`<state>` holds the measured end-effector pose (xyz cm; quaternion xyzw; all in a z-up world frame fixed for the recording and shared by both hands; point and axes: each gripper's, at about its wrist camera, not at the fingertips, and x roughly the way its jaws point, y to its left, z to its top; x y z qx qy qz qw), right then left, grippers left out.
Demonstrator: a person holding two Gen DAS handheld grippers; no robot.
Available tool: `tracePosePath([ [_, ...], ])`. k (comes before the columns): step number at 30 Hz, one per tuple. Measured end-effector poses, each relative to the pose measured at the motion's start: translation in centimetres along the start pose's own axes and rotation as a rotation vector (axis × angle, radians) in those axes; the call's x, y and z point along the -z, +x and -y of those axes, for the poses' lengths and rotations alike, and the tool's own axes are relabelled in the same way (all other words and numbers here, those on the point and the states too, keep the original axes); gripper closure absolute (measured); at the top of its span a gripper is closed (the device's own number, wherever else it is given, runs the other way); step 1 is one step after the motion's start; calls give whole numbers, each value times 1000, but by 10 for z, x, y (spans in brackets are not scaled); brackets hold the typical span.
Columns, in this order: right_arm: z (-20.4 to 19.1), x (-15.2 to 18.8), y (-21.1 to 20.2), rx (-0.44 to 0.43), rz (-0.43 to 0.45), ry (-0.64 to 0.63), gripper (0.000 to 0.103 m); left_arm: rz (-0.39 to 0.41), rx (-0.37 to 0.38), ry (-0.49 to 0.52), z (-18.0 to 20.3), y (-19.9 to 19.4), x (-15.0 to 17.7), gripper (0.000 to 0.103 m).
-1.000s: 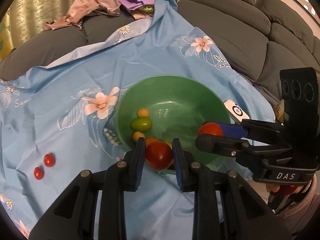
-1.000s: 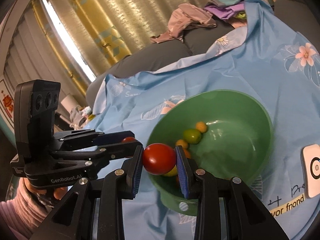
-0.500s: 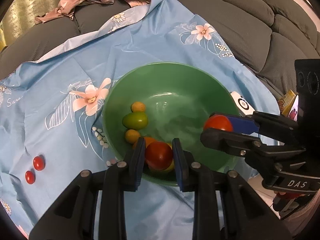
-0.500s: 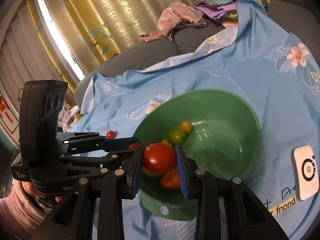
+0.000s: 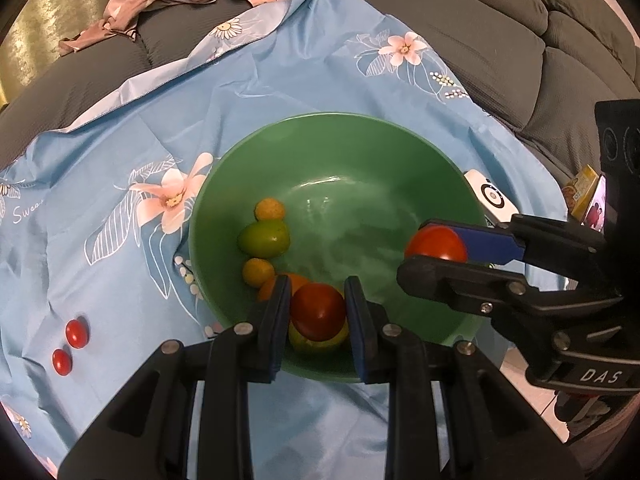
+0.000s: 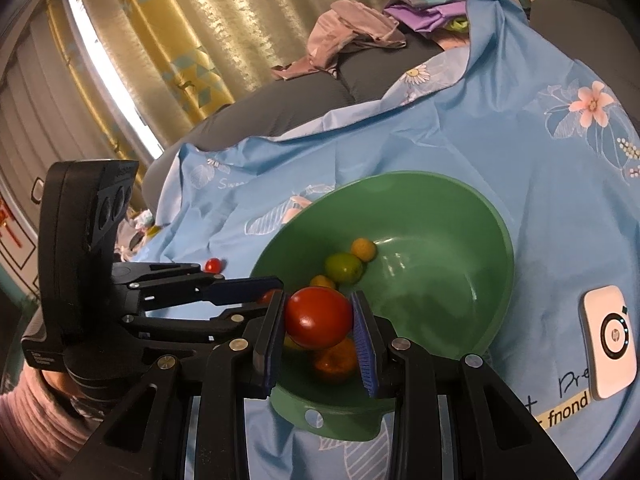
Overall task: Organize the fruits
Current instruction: 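Carry both cherry tomatoes into the green bowl and open both grippers, then withdraw both grippers from the bowl toward the last two tomatoes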
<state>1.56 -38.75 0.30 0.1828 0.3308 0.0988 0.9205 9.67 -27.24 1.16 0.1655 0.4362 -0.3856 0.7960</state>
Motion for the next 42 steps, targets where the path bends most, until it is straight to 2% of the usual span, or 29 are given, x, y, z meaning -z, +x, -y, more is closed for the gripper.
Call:
tracePosePath([
  [13, -1, -2, 2, 31, -2, -13, 69, -17, -19, 19, 4, 3, -4, 76],
  [21, -1, -3, 3, 80, -2, -40, 69, -31, -46, 30, 8, 6, -7, 75],
  [31, 3, -1, 4, 110, -22, -16, 69, -57, -67, 19, 8, 10, -6, 74],
  [36, 3, -1, 0, 123, -20, -11, 68, -60, -87, 8, 9, 12, -7, 51],
  [38, 4, 0, -2, 135, -17, -10, 67, -61, -84, -1, 8, 11, -7, 48],
  [42, 6, 0, -5, 152, 5, 1, 65, -49, -95, -8, 9, 6, -6, 36],
])
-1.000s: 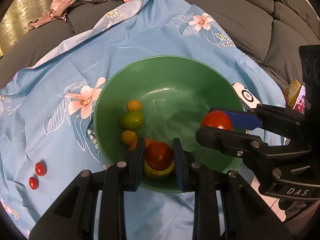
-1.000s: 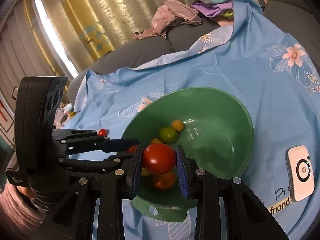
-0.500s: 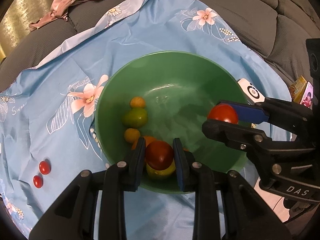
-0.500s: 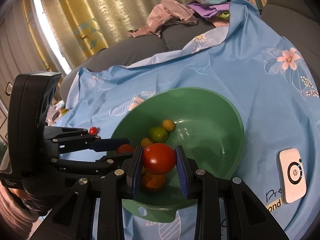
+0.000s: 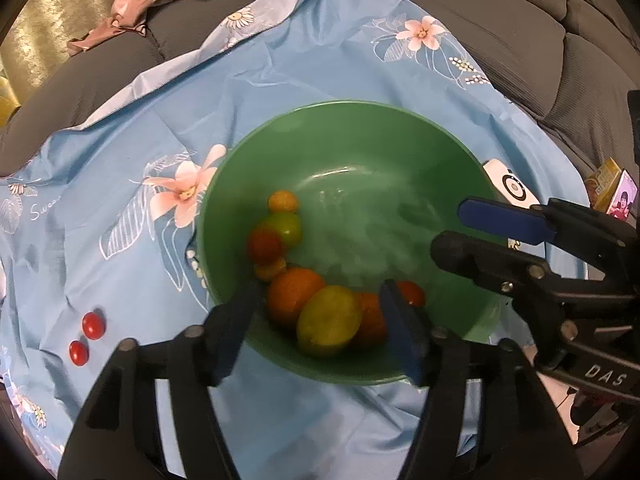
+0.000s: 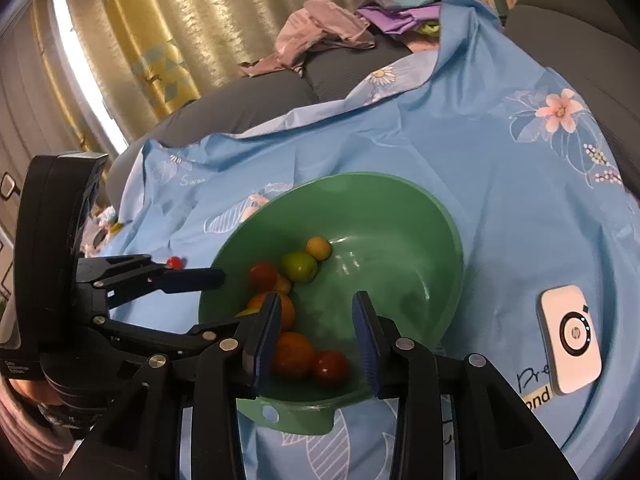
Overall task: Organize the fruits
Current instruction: 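Withdraw both grippers from the bowl toward the last two tomatoes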
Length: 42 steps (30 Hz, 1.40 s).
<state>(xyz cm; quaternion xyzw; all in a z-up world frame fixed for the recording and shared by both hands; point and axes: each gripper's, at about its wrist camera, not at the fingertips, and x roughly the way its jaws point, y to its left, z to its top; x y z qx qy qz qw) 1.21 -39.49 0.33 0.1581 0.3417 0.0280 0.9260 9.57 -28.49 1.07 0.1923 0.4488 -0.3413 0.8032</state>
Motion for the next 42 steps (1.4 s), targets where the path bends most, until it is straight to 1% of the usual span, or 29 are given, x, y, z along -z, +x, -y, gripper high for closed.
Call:
tracePosePath([
  [4, 0, 2, -7, -2, 20, 8, 65, 17, -7, -18, -1, -9, 3, 27],
  [6, 0, 3, -12, -9, 34, 10, 65, 26, -9, -34, -3, -15, 7, 19],
  [7, 0, 4, -14, -15, 38, 11, 65, 35, -7, -48, -5, -19, 11, 18],
  [11, -3, 9, -21, -43, 48, 12, 64, 57, 4, -124, -17, -35, 30, 12],
  [16, -8, 14, -31, -81, 64, 11, 64, 79, 19, -248, -37, -58, 64, 9],
  [18, -14, 16, -35, -99, 69, 0, 64, 83, 22, -292, -44, -66, 76, 3],
  [19, -17, 17, -36, -104, 69, -5, 64, 89, 23, -316, -48, -71, 84, 2],
  [26, -46, 24, -38, -152, 53, -66, 64, 126, 16, -385, -60, -101, 121, 1],
  [32, -71, 31, -40, -176, 37, -120, 64, 131, 33, -452, -73, -114, 154, 1],
  [38, -94, 37, -38, -191, 14, -162, 63, 136, -8, -522, -89, -126, 182, 1],
  [42, -107, 39, -34, -198, -1, -182, 63, 142, -15, -547, -97, -131, 196, 1],
])
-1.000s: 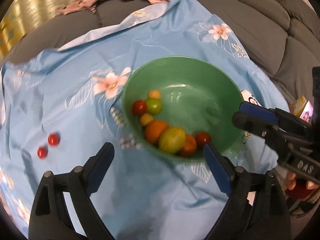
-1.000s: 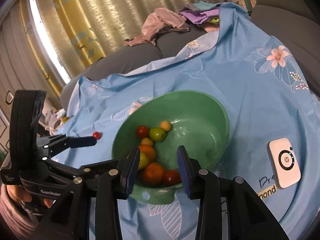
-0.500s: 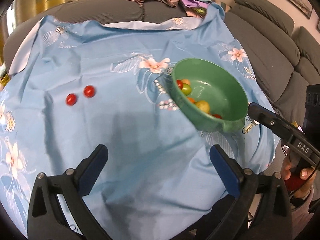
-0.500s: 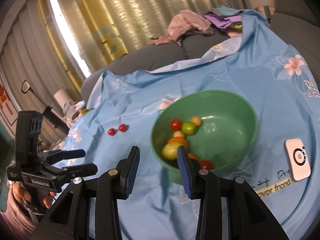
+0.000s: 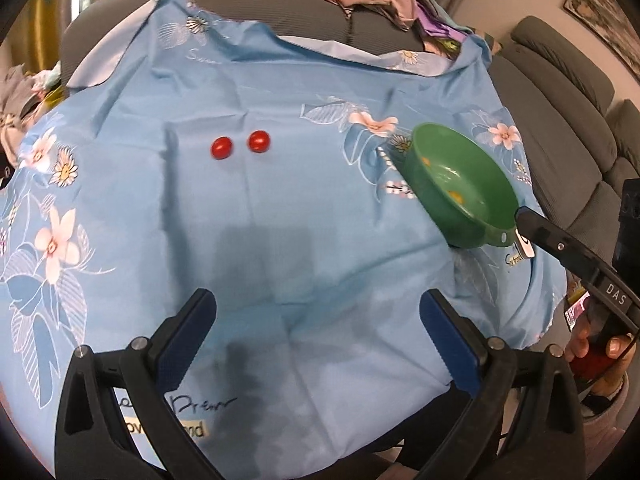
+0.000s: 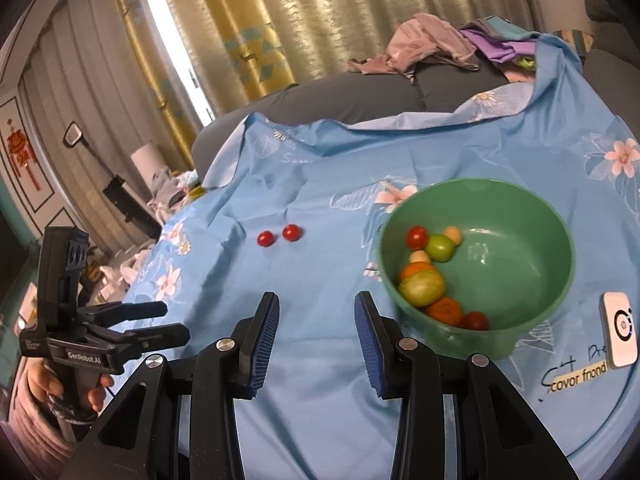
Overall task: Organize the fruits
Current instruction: 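Withdraw both grippers from the bowl toward the last two tomatoes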
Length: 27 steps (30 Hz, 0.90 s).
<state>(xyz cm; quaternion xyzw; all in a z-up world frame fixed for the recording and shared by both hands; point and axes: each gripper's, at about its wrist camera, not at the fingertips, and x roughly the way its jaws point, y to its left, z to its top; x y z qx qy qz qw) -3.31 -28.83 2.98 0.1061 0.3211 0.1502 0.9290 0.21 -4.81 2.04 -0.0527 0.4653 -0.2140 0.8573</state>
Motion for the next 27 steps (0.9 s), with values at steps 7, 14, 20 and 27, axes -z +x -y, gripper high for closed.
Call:
tracePosePath([
  [7, -18, -1, 13, -7, -23, -30, 63, 13, -12, 5, -14, -7, 5, 1],
  [14, -33, -5, 34, -21, -58, -57, 63, 21, -13, -8, -31, -7, 2, 1],
  [20, -37, -7, 54, -25, -91, -61, 63, 16, -20, -29, -47, -1, -4, 1],
  [27, -39, -18, 81, -37, -120, -67, 63, 1, -60, -48, -65, 14, -20, 1],
])
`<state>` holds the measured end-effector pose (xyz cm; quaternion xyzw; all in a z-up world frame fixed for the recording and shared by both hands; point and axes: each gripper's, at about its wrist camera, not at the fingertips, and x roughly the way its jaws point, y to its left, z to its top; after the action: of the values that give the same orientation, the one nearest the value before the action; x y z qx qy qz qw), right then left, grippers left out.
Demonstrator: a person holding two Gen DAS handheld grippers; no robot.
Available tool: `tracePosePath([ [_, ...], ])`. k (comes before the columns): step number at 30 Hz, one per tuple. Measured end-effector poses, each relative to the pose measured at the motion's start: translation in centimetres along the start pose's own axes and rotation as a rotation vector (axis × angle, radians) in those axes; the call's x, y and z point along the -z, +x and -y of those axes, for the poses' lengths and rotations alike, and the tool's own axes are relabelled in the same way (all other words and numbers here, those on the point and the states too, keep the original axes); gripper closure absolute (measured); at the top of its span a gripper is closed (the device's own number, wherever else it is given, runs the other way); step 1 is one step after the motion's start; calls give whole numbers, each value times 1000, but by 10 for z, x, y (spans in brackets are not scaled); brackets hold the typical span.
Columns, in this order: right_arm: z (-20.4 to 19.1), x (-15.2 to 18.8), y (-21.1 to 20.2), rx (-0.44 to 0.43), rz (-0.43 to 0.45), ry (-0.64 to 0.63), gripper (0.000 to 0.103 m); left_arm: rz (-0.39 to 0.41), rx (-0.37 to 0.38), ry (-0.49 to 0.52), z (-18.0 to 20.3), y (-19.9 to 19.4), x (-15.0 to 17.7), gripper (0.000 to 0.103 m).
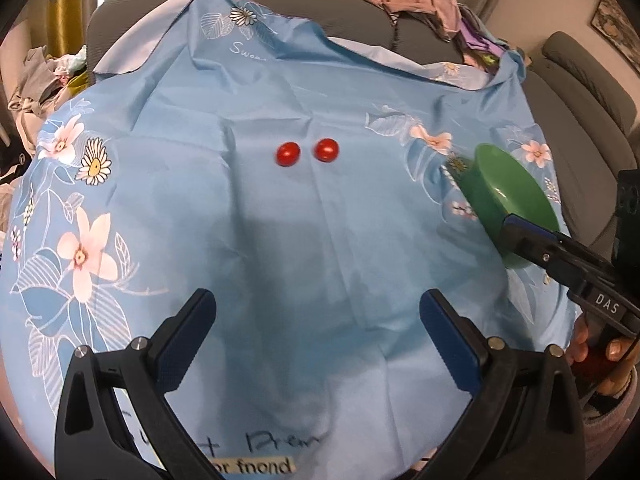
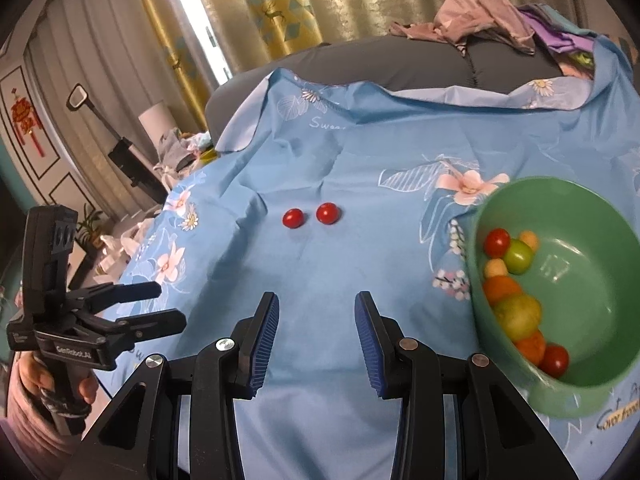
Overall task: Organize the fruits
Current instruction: 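Withdraw both grippers from the bowl toward the last two tomatoes, then grasp a cherry tomato with the right gripper while the left grasps the other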
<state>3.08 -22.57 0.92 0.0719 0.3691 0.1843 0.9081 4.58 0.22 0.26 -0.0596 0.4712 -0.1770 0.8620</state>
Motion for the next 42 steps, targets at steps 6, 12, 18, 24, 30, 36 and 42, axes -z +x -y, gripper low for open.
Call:
tracePosePath([
  [6, 1, -14, 28, 1, -26, -5, 63, 20, -23, 26, -2, 14, -23, 1],
  [12, 3, -32, 65, 32, -65, -15, 63, 12, -95, 80, -2, 48, -52, 1],
  [18, 8, -55, 114, 66, -108, -17, 63, -17, -189, 137, -5, 91, -77, 7],
  [24, 21, -70, 153, 84, -153, 2, 63, -37, -214, 191, -9, 120, -96, 15],
  [30, 18, -75, 171, -5, -164, -86, 63, -69, -177, 335, 0, 134, -100, 17],
  [36, 10, -80, 192, -26, -195, -145, 63, -112, -166, 338, -9, 153, -107, 33],
  [42, 15, -81, 197, -26, -197, -118, 70, -100, -128, 307, -12, 157, -110, 46],
])
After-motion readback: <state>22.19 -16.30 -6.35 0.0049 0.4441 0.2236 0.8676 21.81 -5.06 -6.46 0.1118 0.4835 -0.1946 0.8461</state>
